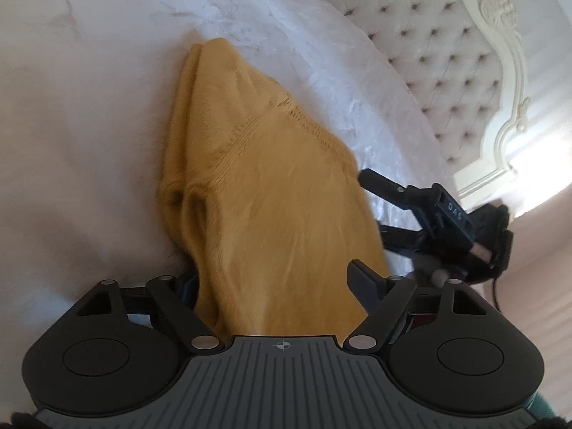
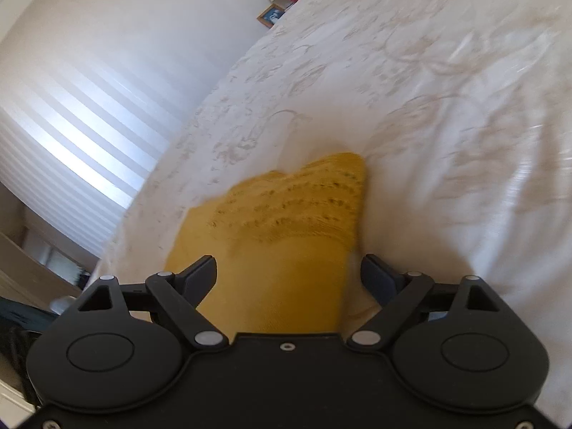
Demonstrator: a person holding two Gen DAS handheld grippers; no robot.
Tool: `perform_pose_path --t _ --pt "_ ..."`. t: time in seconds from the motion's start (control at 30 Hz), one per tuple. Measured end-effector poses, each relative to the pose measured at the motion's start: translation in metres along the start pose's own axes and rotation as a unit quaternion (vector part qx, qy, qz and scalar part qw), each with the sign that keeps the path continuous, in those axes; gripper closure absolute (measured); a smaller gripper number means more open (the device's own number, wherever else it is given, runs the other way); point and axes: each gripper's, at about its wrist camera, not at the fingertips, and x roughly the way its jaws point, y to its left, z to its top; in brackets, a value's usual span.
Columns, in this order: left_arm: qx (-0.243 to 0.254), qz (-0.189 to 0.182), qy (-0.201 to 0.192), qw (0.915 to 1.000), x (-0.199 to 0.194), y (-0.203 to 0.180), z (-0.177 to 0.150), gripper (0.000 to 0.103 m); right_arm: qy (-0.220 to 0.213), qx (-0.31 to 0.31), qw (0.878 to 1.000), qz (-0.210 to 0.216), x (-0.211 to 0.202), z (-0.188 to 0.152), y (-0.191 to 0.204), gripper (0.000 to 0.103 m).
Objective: Fold small clothes
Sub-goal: 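Move the left tool to the opposite sweater side and grasp it, then fold the held side over with the left tool and open it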
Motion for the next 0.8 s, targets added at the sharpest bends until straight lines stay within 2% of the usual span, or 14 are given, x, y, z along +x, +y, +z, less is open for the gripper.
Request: perform_pose_path --t 0.17,0.23,0.3,0.33,0.37,0.4,0.43,0.47,0.57,0.67,0.8 --pt "0.002 -0.016 0.002 0.9999 0.015 -0.005 0.007 0.019 -0.002 0.0 1.0 0.024 0.022 0.005 0.004 0.005" --pt "0.011 -0.019 0.006 0.9997 0.016 -0.008 0.006 0.018 0.001 -0.003 1.0 0.024 0.023 0.005 0.005 0.005" --pt "0.012 -0.031 0.011 0.9994 0.011 -0.007 0.001 0.018 0.005 -0.002 1.0 0.025 0.019 0.003 0.006 0.012" --pt "0.009 -0.038 0.012 0.9992 0.008 -0.006 -0.002 0.018 0.006 0.002 1.0 0.021 0.019 0.004 0.005 0.024" --pt "0.006 -0.045 0.009 0.9989 0.005 -0.004 -0.005 0.019 0.006 0.007 1.0 0.015 0.015 0.003 0.003 0.041" --pt "0.002 -0.047 0.006 0.9989 0.003 -0.003 -0.006 0.025 0.005 0.011 1.0 0.004 0.012 0.003 0.0 0.049" --pt "-0.002 -0.044 0.005 0.999 0.002 -0.002 -0.006 0.039 0.005 0.014 1.0 -0.004 0.01 0.002 -0.002 0.057" --pt "-0.013 -0.036 0.011 0.9992 0.003 -0.001 -0.007 0.089 0.004 0.02 1.0 -0.007 0.008 0.001 -0.003 0.06" --pt "-0.041 -0.035 0.02 0.9984 0.0 0.0 -0.008 0.091 -0.008 0.025 0.999 -0.027 -0.004 -0.002 0.008 0.063" --pt "-0.015 -0.04 0.013 0.999 -0.018 -0.017 -0.009 0.091 -0.022 0.002 0.999 -0.026 -0.025 -0.004 0.027 0.065" --pt "0.003 -0.061 0.028 0.9977 -0.037 -0.044 -0.02 0.091 -0.026 -0.011 0.999 -0.03 -0.064 -0.016 0.048 0.065"
